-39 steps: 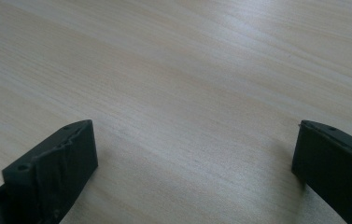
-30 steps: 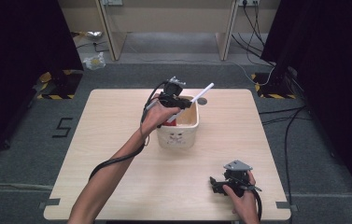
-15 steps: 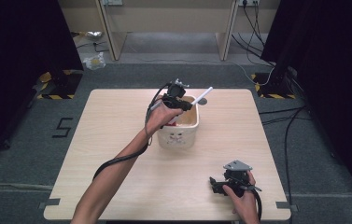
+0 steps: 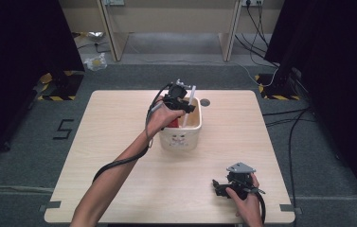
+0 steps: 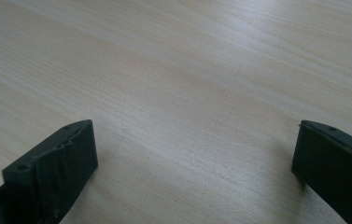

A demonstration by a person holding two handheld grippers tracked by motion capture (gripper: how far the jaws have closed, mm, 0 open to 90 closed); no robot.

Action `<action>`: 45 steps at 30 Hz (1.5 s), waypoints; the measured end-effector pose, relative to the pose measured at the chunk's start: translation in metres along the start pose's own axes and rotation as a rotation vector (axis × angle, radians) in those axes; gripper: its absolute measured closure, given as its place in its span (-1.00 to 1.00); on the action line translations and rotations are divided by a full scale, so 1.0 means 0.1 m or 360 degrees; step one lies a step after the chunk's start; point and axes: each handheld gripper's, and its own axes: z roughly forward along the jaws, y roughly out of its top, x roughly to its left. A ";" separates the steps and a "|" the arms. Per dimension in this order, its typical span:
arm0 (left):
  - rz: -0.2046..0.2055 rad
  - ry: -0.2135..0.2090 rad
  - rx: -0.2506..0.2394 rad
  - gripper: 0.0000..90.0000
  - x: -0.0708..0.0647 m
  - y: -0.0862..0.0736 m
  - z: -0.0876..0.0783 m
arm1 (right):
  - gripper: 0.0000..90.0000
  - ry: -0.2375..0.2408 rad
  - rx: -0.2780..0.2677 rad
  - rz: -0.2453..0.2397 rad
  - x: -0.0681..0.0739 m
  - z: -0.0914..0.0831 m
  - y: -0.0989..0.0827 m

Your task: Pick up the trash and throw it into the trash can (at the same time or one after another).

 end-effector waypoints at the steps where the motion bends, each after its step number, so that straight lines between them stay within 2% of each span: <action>1: 0.0000 0.0000 -0.0002 0.32 0.00 0.00 -0.01 | -0.99 0.0000 0.0000 0.0001 0.00 0.00 0.00; 9: -0.0008 0.0002 -0.0008 0.04 0.02 -0.01 -0.12 | -0.99 -0.0001 0.0000 -0.0001 0.00 0.00 0.00; 14: -0.0010 -0.0006 -0.0040 -0.07 0.05 -0.05 -0.26 | -0.99 0.0001 0.0001 0.0000 0.00 0.00 0.00; 19: -0.0016 0.0019 -0.0048 -0.20 0.11 -0.10 -0.39 | -0.99 0.0002 -0.0001 -0.0001 0.00 0.00 0.00; 32: -0.0104 0.0043 -0.0123 -0.53 0.33 -0.30 -0.62 | -0.99 0.0001 -0.0003 0.0002 0.00 0.00 0.00; 36: -0.0138 0.0011 -0.0152 -0.64 0.42 -0.37 -0.70 | -0.99 0.0001 -0.0003 0.0000 0.00 0.00 0.00; 45: -0.0135 0.0033 -0.0201 -0.65 0.56 -0.53 -0.85 | -0.99 0.0003 -0.0002 0.0004 0.00 0.00 0.00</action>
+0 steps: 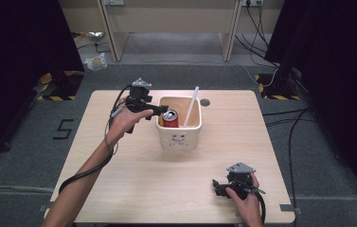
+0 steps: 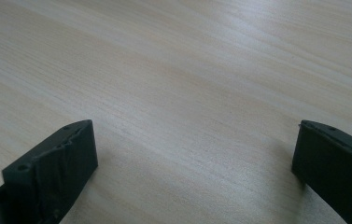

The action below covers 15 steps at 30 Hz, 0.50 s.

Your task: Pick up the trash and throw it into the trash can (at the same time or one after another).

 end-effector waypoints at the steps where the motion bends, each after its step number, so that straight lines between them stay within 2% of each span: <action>1: -0.0002 -0.0002 0.0002 -0.65 0.01 -0.01 -0.01 | -0.99 0.0000 0.0000 0.0002 0.00 0.00 0.00; 15: -0.0028 0.0022 -0.0040 -0.65 0.16 -0.27 -0.20 | -0.99 -0.0003 0.0000 -0.0004 0.00 0.00 0.00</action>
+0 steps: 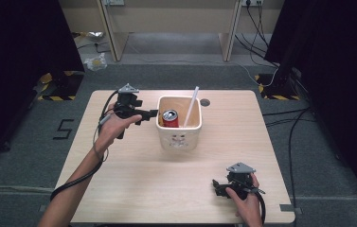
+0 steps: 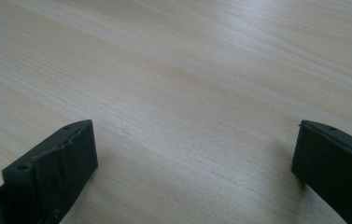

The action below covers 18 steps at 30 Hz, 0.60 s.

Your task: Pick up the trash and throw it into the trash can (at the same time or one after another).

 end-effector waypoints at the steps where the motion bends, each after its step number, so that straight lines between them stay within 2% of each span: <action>1: -0.0004 0.0004 -0.0005 -0.65 0.01 -0.01 -0.01 | -0.99 0.0000 0.0001 0.0003 0.00 0.00 0.00; 13: -0.0012 0.0051 -0.0028 -0.65 0.11 -0.23 -0.10 | -0.99 0.0000 0.0002 0.0001 0.00 0.00 0.00; 18: -0.0034 0.0040 -0.0037 -0.64 0.14 -0.34 -0.10 | -0.99 -0.0001 0.0003 0.0003 0.00 0.00 0.00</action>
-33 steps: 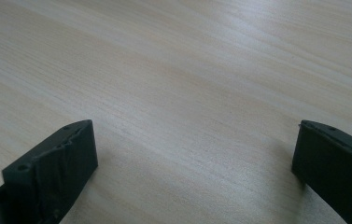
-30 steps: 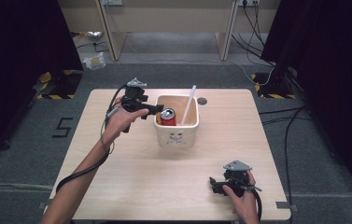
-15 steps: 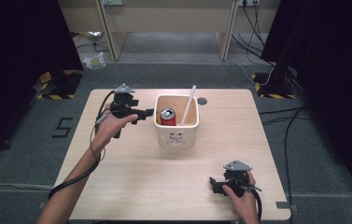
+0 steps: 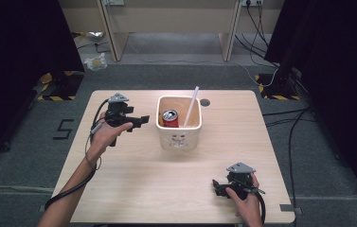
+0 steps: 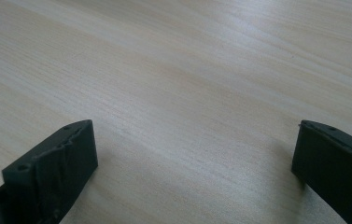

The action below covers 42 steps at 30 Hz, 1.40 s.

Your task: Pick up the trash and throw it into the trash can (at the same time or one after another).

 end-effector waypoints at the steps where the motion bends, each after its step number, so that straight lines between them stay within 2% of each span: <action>1: -0.0003 -0.0001 0.0000 -0.64 0.01 -0.02 0.00 | -0.99 0.0000 0.0000 0.0000 0.00 0.00 0.00; 11: -0.0038 0.0002 -0.0013 -0.64 0.07 -0.23 0.00 | -0.99 0.0000 0.0000 -0.0003 0.00 0.00 0.00; 14: -0.0048 -0.0007 -0.0041 -0.64 0.10 -0.29 0.00 | -0.99 -0.0002 0.0002 0.0000 0.00 0.00 0.00; 22: -0.0039 -0.0013 -0.0038 -0.64 0.10 -0.42 0.00 | -0.99 0.0000 0.0004 0.0005 0.00 0.00 0.00; 42: 0.0020 -0.0036 -0.0014 -0.65 -0.01 -0.71 0.03 | -0.99 -0.0002 0.0003 0.0005 0.01 0.00 0.00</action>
